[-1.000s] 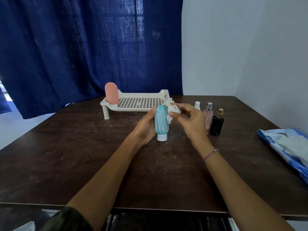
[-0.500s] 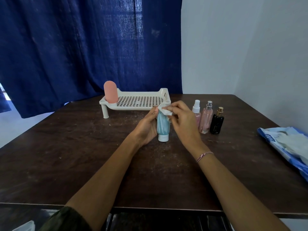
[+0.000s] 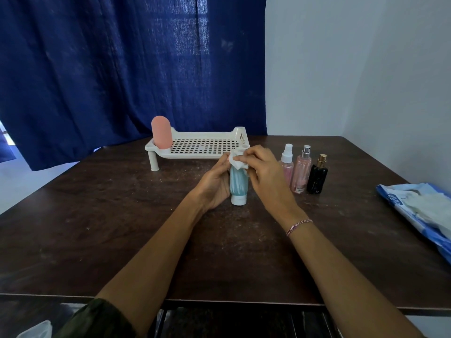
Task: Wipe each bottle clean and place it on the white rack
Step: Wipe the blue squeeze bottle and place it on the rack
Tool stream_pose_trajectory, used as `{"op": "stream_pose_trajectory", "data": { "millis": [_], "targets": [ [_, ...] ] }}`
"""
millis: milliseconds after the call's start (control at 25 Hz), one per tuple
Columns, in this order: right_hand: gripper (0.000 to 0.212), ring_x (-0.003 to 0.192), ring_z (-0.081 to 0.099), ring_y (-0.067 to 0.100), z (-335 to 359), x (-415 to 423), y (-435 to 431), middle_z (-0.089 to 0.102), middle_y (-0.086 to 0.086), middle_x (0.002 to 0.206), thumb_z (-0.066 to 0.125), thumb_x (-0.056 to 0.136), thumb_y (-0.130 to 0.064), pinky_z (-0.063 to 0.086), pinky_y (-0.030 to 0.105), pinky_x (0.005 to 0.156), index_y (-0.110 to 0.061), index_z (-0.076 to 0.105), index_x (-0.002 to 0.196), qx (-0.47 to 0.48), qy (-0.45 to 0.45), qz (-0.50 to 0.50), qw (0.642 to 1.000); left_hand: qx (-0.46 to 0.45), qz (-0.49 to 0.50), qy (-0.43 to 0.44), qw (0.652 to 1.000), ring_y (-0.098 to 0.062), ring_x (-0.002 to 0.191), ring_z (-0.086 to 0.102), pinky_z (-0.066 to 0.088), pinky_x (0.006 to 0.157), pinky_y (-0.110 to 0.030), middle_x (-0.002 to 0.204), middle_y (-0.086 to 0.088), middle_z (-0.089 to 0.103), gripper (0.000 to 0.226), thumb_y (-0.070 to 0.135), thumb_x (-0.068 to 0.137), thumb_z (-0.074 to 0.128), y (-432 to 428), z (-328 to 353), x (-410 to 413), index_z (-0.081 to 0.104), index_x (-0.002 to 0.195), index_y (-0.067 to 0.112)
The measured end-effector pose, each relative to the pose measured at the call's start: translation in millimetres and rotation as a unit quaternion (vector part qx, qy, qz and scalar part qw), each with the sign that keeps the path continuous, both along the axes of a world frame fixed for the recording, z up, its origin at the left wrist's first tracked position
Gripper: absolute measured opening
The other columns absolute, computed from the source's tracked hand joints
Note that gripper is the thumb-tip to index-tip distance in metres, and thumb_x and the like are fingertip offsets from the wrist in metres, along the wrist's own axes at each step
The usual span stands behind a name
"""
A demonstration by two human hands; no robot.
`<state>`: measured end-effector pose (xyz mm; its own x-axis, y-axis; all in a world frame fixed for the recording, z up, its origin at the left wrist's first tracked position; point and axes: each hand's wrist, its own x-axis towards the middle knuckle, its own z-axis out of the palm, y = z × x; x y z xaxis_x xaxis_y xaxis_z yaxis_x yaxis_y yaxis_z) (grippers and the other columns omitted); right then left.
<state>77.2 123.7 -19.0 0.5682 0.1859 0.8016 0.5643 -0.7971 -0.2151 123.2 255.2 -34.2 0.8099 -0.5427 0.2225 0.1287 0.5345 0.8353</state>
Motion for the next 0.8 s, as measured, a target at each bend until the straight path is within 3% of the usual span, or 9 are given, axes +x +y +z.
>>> {"op": "stream_pose_trajectory", "data": {
  "millis": [200,360,480,720,800],
  "targets": [
    [0.03,0.101,0.055,0.025,2.0,0.8,-4.9,0.06,0.015,0.106,0.064,0.079,0.005,0.042,0.021,0.089,0.0,0.065,0.109,0.023,-0.001,-0.034,0.999,0.008,-0.003,-0.002,1.0,-0.019,0.101,0.053,0.04,0.097,-0.037,0.112,-0.008,0.056,0.027,0.021,0.1,0.032,-0.9,0.4,-0.8,0.047,0.121,0.015],
    [0.033,0.104,0.056,0.028,-4.1,-0.2,0.0,0.06,0.016,0.109,0.067,0.076,0.005,0.048,0.035,0.093,0.0,0.065,0.108,-0.047,0.009,-0.003,0.999,-0.023,0.0,0.025,0.999,-0.02,0.104,0.055,0.039,0.102,-0.04,0.116,-0.01,0.057,0.03,0.016,0.098,0.035,1.7,-0.5,1.6,0.047,0.125,0.013],
    [0.038,0.106,0.056,0.032,-6.0,-0.8,2.8,0.061,0.017,0.11,0.072,0.07,0.006,0.049,0.041,0.09,-0.001,0.067,0.107,-0.107,0.029,0.002,0.994,-0.033,0.008,0.039,0.999,-0.019,0.101,0.057,0.044,0.096,-0.037,0.114,-0.01,0.058,0.036,0.017,0.086,0.045,2.0,2.8,-0.1,0.048,0.121,0.013],
    [0.03,0.113,0.048,0.022,-2.3,-5.2,5.9,0.055,0.011,0.115,0.064,0.085,-0.013,0.039,0.028,0.097,-0.004,0.064,0.113,-0.044,0.051,-0.003,0.998,-0.031,0.013,0.046,0.998,-0.016,0.098,0.06,0.051,0.088,-0.031,0.111,-0.007,0.061,0.024,0.012,0.098,0.035,2.4,6.3,-4.1,0.05,0.116,0.017],
    [0.026,0.114,0.048,0.021,-2.3,-5.5,6.7,0.056,0.011,0.117,0.062,0.086,-0.014,0.038,0.027,0.097,-0.005,0.065,0.111,-0.051,0.054,0.003,0.997,-0.027,0.021,0.044,0.998,-0.016,0.097,0.06,0.048,0.092,-0.033,0.11,-0.007,0.061,0.023,0.011,0.096,0.037,2.9,7.3,-5.2,0.05,0.114,0.017]
  ]
}}
